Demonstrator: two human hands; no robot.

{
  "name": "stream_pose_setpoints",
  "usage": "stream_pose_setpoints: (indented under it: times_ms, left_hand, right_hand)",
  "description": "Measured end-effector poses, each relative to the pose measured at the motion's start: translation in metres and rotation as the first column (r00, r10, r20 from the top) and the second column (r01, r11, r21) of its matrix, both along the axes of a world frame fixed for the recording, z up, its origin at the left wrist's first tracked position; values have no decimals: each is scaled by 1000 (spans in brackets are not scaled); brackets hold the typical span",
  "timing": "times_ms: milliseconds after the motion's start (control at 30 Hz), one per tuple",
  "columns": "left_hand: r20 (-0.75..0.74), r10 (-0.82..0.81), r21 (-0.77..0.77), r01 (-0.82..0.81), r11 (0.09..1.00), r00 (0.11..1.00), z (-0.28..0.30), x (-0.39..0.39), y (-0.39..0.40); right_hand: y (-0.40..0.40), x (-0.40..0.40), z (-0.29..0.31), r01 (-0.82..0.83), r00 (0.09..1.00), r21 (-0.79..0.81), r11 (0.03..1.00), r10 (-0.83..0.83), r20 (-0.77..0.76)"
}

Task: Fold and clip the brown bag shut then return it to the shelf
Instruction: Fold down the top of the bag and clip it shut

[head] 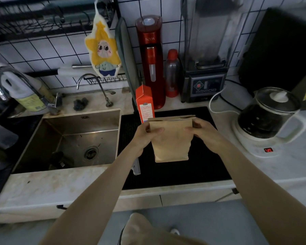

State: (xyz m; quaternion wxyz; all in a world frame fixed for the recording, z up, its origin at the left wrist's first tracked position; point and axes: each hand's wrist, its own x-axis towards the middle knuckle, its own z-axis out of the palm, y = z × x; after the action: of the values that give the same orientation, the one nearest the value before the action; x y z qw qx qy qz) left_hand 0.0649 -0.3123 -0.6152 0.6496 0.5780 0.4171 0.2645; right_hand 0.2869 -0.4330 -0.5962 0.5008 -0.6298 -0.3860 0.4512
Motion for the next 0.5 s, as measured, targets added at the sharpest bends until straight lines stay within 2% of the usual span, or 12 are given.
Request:
stream_pose_setpoints:
  times_ms: [133, 300, 367, 500]
  left_hand:
    - [35, 6, 14, -7, 1000, 999, -4, -1, -1]
    - [66, -49, 4, 49, 999, 997, -2, -8, 0]
    - [89, -71, -53, 76, 996, 994, 2, -11, 2]
    - [170, -15, -285, 64, 956, 985, 11, -19, 9]
  right_hand:
    - [3, 5, 0, 50, 999, -40, 998, -49, 13]
    - [3, 4, 1, 51, 997, -67, 996, -55, -57]
    - [3, 4, 1, 49, 996, -81, 996, -54, -66]
    - [3, 2, -1, 70, 992, -106, 992, -81, -98]
